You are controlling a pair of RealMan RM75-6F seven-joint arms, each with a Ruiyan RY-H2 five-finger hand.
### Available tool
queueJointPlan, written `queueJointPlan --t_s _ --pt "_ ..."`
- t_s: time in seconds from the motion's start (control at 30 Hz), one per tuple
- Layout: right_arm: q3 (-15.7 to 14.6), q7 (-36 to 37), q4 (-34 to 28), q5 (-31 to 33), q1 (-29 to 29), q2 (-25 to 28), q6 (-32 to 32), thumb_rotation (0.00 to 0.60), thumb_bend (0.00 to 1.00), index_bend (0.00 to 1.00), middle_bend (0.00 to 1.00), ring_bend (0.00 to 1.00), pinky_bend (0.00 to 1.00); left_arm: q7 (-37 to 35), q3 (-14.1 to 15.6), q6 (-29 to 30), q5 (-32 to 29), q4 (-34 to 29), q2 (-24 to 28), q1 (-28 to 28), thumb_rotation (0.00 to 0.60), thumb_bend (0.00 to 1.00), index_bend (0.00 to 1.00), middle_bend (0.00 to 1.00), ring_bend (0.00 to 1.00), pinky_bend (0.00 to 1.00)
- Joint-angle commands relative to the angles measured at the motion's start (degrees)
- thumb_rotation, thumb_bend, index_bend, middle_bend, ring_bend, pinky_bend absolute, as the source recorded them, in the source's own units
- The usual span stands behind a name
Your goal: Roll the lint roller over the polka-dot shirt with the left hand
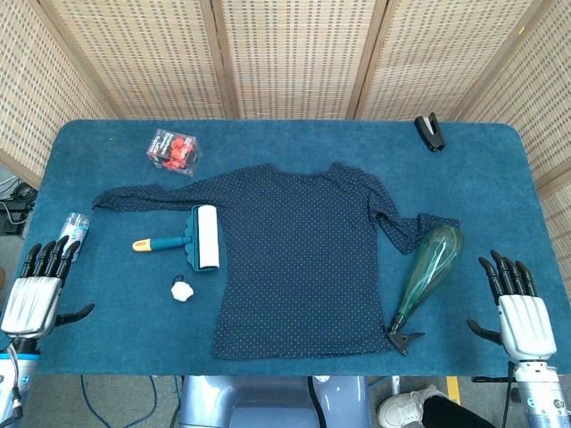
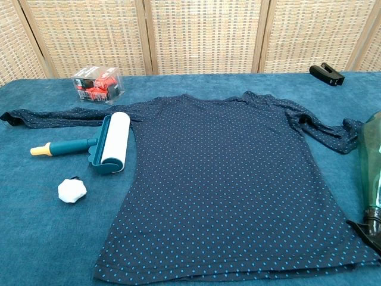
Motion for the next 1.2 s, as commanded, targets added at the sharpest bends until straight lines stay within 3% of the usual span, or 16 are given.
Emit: queueJointPlan --t_s 0.03,1.03,1.1,1.13,1.2 --pt "0.0 0.1 0.0 -0.1 0.0 0.1 0.1 0.600 0.09 0.00 0.00 0.00 0.00 0.1 0.0 0.1 0.1 -0.1 0.0 0.0 0.600 0.13 0.00 0.00 0.00 0.00" --pt "-0.3 0.1 -0.3 -0.2 0.1 0.1 -0.5 0.600 0.09 0.00 0.00 0.00 0.00 0.9 0.0 -0.5 -0.5 -0.2 -0.3 -0.3 0.600 0.13 0.00 0.00 0.00 0.00" --pt "-0.2 0.2 -0.3 -0.1 0.1 0.2 -0.5 0.600 0.09 0.00 0.00 0.00 0.00 1.2 -0.1 -0.7 -0.6 -0.2 -0.5 -0.5 0.600 0.13 0.00 0.00 0.01 0.07" --pt "-0.2 0.3 -0.3 0.0 0.1 0.2 -0.5 0.600 0.09 0.00 0.00 0.00 0.00 1.4 -0.2 -0.8 -0.7 -0.2 -0.6 -0.6 0.600 0.14 0.00 0.02 0.06 0.17" --pt "0.0 0.8 -0.1 0.3 0.1 0.2 -0.6 0.600 0.09 0.00 0.00 0.00 0.00 1.7 -1.0 -1.0 -1.4 -0.4 -1.0 -1.1 0.600 0.16 0.00 0.17 0.25 0.37"
